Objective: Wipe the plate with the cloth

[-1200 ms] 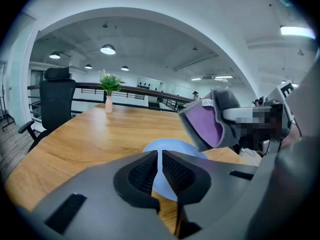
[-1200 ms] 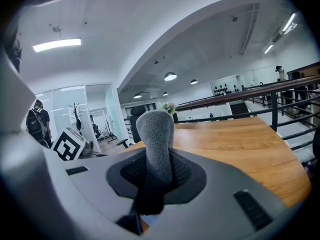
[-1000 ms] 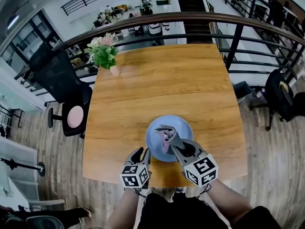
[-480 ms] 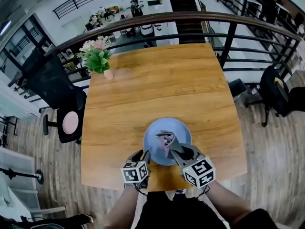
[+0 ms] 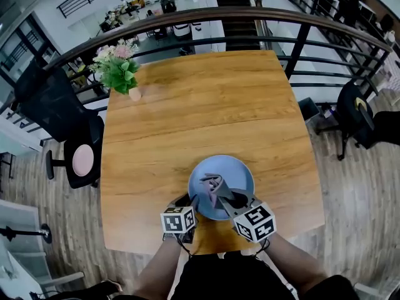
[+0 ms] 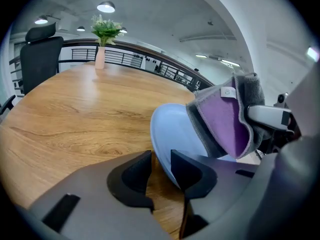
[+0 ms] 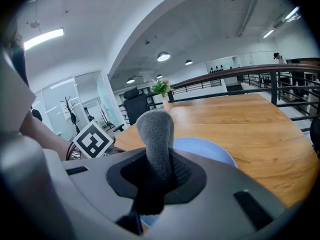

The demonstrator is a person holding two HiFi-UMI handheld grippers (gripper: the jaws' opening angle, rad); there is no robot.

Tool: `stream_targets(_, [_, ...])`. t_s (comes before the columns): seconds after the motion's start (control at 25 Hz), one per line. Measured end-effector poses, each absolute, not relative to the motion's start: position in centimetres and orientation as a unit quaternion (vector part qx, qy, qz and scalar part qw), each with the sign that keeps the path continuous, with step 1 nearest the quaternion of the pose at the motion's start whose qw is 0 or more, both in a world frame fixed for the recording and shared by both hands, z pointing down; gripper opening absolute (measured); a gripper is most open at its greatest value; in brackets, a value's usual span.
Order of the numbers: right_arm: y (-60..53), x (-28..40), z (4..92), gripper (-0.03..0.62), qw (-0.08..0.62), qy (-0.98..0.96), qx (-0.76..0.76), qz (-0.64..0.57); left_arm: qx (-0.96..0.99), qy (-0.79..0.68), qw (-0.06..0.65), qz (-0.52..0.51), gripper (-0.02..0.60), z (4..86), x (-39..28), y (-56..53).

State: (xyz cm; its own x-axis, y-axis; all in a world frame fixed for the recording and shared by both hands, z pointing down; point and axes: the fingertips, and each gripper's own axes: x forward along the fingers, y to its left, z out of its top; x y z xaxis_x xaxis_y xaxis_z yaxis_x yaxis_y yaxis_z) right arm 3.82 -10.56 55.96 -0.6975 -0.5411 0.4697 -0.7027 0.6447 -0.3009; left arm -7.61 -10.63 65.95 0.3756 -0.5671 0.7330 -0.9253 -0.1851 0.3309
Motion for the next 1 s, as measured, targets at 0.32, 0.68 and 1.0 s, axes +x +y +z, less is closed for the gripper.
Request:
stream_targets(0.32, [-12.3, 1.1, 59.3, 0.074, 0.219, -0.889, 0.318, 0.246, 0.743, -0.482, 0.397, 0.241, 0.115, 67.4, -7.2, -11.8])
stream_targets(0.68, [-14.1, -1.8, 62.4, 0.074, 0.282, -0.892, 0.269, 0.230, 0.729, -0.502, 0.404, 0.229, 0.078, 67.7, -7.8, -12.3])
stream_targets(1.0, [-15.0, -3.3, 65.3, 0.074, 0.353, -0.881, 0.244, 0.201, 0.724, -0.511, 0.408, 0.219, 0.071, 67.8, -8.1, -12.4])
